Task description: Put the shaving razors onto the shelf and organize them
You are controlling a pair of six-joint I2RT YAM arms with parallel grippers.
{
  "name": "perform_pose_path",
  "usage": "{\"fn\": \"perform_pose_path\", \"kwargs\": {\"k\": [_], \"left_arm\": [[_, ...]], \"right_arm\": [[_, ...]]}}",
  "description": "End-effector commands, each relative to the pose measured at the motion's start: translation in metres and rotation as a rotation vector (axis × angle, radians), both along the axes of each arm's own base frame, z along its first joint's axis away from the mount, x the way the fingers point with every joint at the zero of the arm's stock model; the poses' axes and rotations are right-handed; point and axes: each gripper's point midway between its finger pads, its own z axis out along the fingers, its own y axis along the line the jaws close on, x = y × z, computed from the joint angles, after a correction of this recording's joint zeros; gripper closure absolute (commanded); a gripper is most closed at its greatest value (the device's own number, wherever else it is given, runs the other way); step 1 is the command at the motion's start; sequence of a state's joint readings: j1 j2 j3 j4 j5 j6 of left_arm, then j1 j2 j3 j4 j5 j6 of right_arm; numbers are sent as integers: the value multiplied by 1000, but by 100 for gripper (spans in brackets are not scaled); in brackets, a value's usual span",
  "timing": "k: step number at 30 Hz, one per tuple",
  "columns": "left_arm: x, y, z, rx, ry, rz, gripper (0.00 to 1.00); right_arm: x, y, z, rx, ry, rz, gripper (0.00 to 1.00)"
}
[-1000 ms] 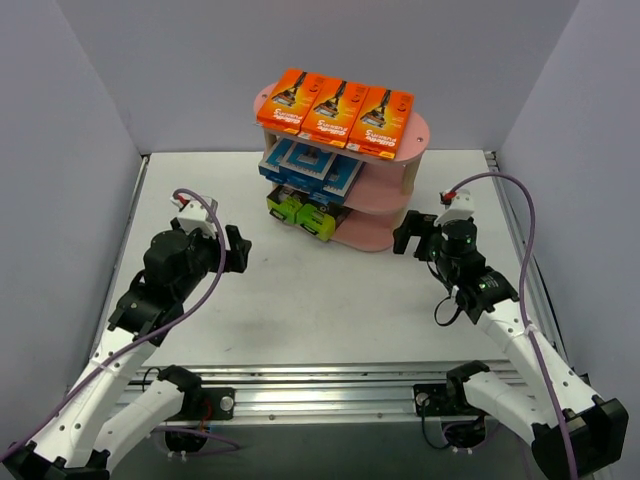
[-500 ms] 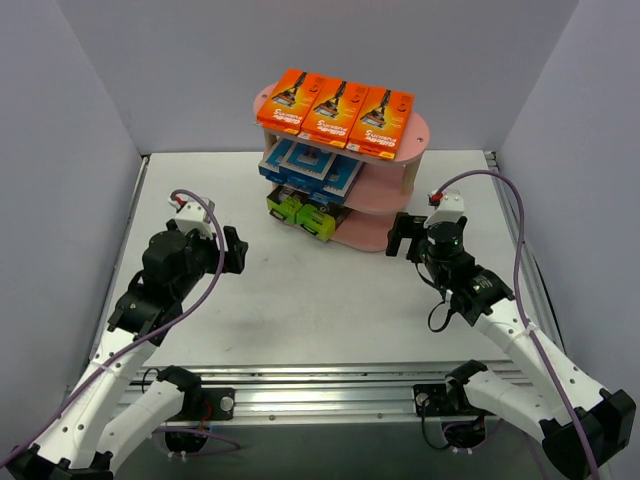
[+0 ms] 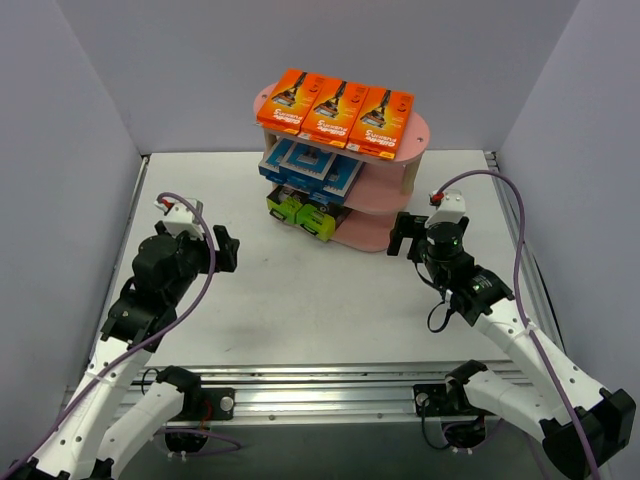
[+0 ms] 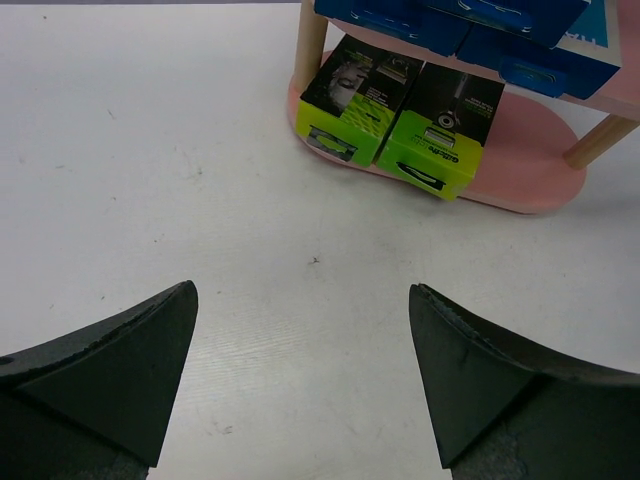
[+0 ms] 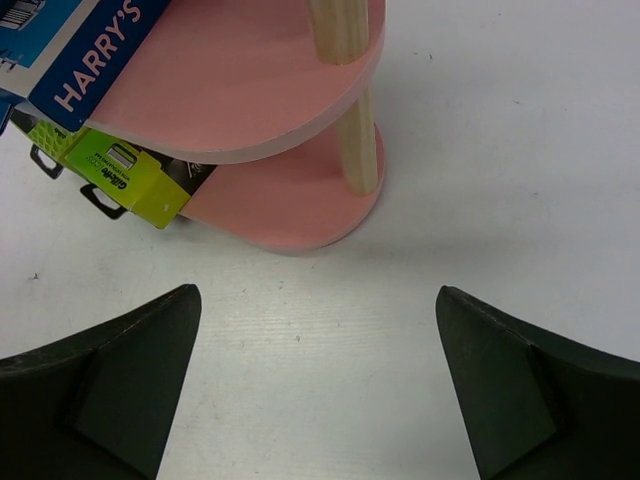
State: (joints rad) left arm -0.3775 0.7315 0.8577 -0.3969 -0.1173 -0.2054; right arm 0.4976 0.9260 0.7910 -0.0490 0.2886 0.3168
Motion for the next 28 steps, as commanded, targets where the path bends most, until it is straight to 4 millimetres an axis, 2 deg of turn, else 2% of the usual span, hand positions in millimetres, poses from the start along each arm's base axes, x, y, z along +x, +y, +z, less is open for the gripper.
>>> {"fn": "perform_pose_path", "kwargs": {"k": [1, 11, 25, 28], "left_arm": [[2, 6, 6, -5, -22, 36, 5], [3, 14, 5, 5, -23, 75, 5], [4, 14, 2, 13, -8, 79, 6], [3, 12, 4, 5, -18, 66, 6]], "right_arm": [[4, -3, 15, 16, -48, -35, 0], [3, -5, 18, 21, -58, -45, 0], [4, -3, 14, 16, -43, -43, 0], [6, -5, 7, -4, -20, -54, 0]]}}
